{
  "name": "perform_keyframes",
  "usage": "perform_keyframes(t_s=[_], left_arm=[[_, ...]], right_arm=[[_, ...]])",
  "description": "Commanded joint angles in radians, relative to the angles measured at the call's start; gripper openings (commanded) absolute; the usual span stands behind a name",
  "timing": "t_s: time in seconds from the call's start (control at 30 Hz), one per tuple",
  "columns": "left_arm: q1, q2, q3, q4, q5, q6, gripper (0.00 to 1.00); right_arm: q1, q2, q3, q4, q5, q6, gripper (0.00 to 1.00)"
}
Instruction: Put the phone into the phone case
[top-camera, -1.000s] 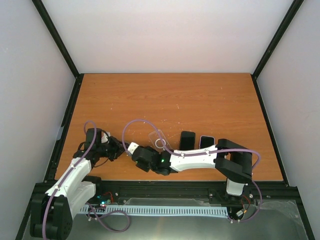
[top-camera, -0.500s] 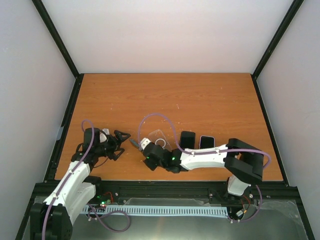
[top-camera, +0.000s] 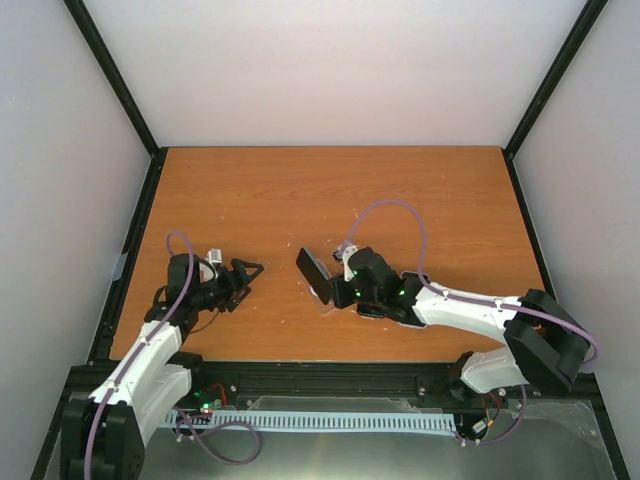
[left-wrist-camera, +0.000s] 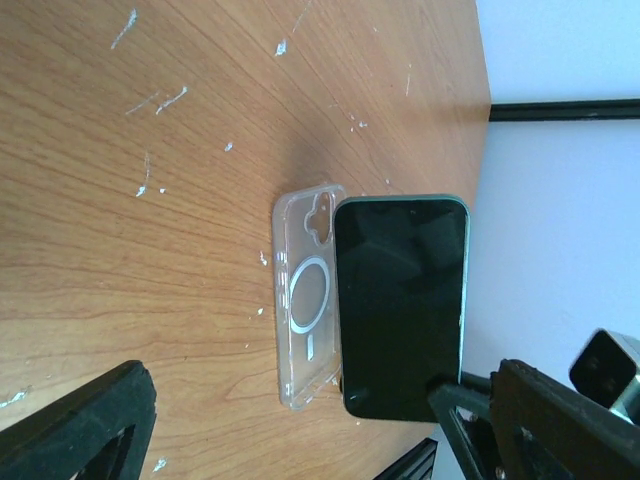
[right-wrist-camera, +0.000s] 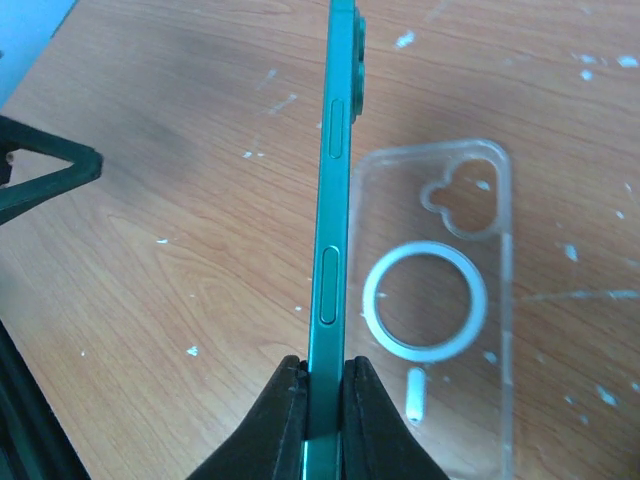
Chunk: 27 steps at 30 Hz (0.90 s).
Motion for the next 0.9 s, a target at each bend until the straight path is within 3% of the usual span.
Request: perform_keyframes(t_s=[0.0, 0.33, 0.87], left_arm=[[0.000, 0.044, -0.019, 0.130, 0.045, 0.034, 0.90], [-0.002, 0.150, -0.011, 0.207, 0.063, 0.039, 0.80], [-0.020, 0.297, -0.023, 0.312, 0.069, 0.035, 0.71]], right_arm=[[-0.069, -0.019, -0.020, 0.039, -0.116, 0.088, 0.03], [-0.121, 0.105, 0.005, 0.020, -0.168, 0.137, 0.03], [-0.129, 0.274, -0.062, 0.189, -0.343, 0.261, 0.03]])
